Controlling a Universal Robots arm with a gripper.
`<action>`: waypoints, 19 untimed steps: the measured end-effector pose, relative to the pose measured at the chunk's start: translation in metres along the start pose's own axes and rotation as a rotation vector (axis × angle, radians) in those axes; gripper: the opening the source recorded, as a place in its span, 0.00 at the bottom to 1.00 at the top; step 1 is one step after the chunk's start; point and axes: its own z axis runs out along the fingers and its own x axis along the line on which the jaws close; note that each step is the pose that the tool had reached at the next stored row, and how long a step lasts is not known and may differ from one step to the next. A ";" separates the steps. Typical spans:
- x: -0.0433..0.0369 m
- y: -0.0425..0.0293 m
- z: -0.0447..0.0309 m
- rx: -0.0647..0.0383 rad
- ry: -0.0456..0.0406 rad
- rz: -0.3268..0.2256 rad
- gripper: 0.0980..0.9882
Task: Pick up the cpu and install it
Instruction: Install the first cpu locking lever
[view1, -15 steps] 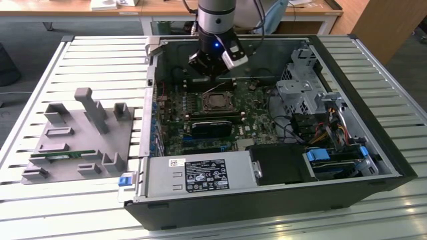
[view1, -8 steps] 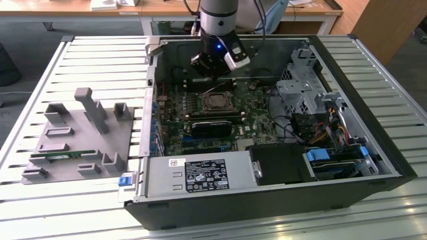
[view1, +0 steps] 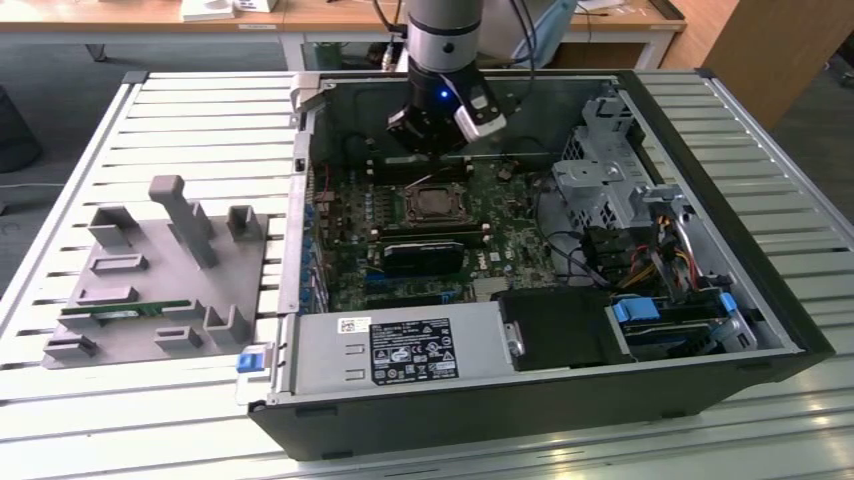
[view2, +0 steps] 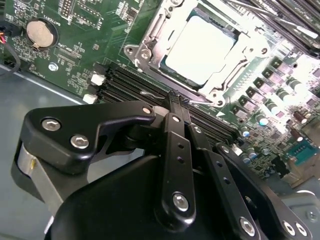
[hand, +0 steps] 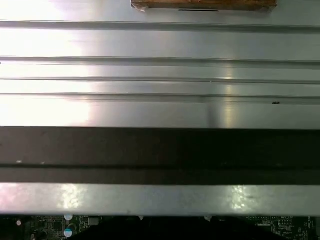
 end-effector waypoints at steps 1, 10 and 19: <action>-0.0011 0.0001 0.0005 0.000 0.0002 0.000 0.01; -0.0105 0.0002 0.0073 0.000 0.0016 0.000 0.01; -0.0137 -0.0003 0.0193 0.000 0.0026 0.000 0.01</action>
